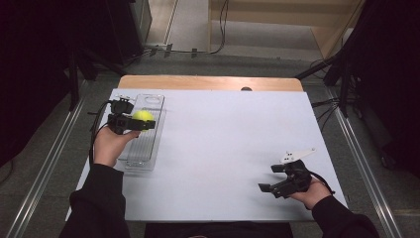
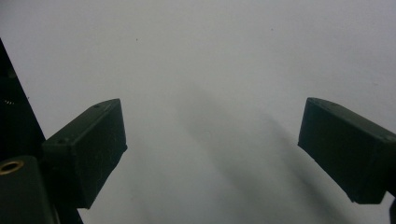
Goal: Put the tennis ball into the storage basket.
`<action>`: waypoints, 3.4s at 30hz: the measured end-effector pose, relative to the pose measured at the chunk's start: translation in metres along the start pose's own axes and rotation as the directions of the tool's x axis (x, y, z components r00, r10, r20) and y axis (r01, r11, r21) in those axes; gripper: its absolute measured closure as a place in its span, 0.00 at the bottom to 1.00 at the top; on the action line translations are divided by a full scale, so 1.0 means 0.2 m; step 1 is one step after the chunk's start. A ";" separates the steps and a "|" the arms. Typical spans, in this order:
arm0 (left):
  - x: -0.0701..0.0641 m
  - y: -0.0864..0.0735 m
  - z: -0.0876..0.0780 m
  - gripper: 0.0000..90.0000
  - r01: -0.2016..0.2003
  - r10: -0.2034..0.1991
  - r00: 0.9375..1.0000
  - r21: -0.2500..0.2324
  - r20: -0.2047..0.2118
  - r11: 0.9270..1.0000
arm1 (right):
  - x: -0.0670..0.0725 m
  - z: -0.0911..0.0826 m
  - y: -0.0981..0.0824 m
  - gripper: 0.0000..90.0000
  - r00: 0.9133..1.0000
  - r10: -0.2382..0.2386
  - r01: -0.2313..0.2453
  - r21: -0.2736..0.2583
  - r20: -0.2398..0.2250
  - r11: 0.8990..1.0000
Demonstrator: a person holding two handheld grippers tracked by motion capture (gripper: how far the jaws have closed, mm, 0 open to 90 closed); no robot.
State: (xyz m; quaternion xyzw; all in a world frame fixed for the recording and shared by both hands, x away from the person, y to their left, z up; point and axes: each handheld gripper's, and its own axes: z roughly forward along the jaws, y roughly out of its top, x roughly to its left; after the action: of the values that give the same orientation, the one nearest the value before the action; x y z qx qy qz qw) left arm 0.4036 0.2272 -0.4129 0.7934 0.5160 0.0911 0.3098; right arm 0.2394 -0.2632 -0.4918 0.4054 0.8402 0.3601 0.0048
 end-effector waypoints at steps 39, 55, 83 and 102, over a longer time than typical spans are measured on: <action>0.01 0.00 0.02 0.24 0.020 -0.019 0.999 -0.002 0.034 1.000 | 0.00 0.00 0.00 0.06 1.000 -0.002 0.002 0.002 -0.003 1.000; -0.03 0.03 -0.07 0.23 0.014 -0.014 0.999 -0.015 0.048 1.000 | 0.00 0.00 0.00 0.06 1.000 -0.002 0.002 0.001 -0.004 1.000; -0.15 0.07 -0.09 0.23 -0.049 0.054 0.984 -0.029 0.167 0.998 | 0.00 0.00 0.00 0.06 1.000 -0.001 0.001 -0.001 -0.004 1.000; -0.23 0.06 -0.03 0.24 -0.097 0.101 0.966 -0.030 0.236 0.995 | 0.00 0.00 0.00 0.07 1.000 0.000 0.000 0.000 -0.002 1.000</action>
State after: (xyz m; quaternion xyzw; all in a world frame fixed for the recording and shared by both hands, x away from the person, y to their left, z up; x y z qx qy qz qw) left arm 0.3891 0.1871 -0.3928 0.8206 0.4342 0.0157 0.3713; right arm 0.2390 -0.2632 -0.4912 0.4052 0.8401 0.3607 0.0039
